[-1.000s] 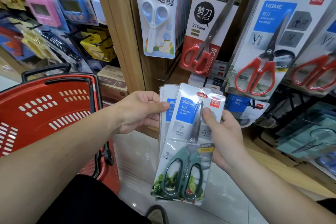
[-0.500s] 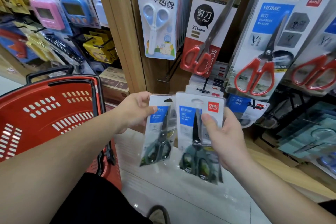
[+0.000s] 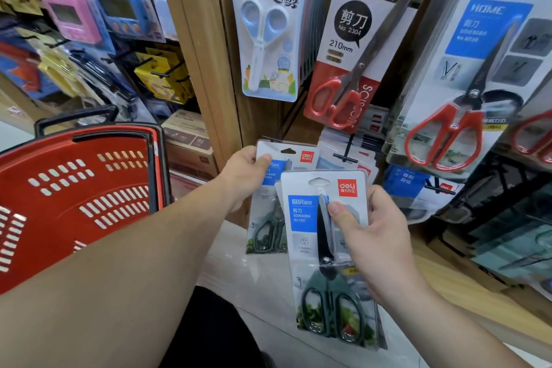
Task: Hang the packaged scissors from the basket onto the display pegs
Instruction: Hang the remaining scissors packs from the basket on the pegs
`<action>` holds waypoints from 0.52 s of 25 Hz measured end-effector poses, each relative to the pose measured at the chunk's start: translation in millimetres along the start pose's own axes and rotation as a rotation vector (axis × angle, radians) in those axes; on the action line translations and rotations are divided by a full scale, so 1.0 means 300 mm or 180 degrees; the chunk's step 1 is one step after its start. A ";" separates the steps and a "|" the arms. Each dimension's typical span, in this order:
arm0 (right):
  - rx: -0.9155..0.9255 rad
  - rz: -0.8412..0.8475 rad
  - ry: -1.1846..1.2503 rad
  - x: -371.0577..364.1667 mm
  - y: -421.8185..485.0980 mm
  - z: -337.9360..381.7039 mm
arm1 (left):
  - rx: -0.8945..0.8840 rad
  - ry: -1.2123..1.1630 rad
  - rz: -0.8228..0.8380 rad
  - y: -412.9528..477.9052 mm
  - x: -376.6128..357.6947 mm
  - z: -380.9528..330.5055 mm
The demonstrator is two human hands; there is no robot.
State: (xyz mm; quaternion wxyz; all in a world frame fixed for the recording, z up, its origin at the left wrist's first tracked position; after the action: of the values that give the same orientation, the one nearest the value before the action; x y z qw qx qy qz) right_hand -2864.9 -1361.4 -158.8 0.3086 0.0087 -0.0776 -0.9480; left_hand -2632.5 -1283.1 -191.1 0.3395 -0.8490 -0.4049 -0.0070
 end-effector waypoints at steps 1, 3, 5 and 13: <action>0.0000 0.0016 -0.0004 -0.003 0.004 -0.002 | 0.0005 -0.0125 -0.0006 0.007 0.005 -0.002; -0.0029 0.0085 0.0019 -0.010 0.010 -0.009 | 0.0034 -0.0304 -0.0048 0.019 0.015 -0.005; -0.0048 0.0120 0.0034 -0.019 0.013 -0.011 | 0.0073 -0.0384 -0.0101 0.037 0.019 -0.002; -0.0126 0.0027 0.0041 -0.015 0.014 -0.017 | -0.0341 -0.0682 -0.0462 0.092 0.016 -0.019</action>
State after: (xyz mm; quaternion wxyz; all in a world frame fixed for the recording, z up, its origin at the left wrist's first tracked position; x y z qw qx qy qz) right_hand -2858.4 -1362.8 -163.5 0.3133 0.0083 -0.0569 -0.9479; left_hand -2608.7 -1295.4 -201.0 0.2471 -0.8303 -0.4982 0.0375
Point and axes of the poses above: each hand's wrist, its own y-axis towards the middle knuckle, its own x-axis out of the back of the hand, z = x × y, the point moved 7 cm from there along y, towards the middle knuckle, and after that the axes turned 14 degrees about x, right-handed, at the moved point
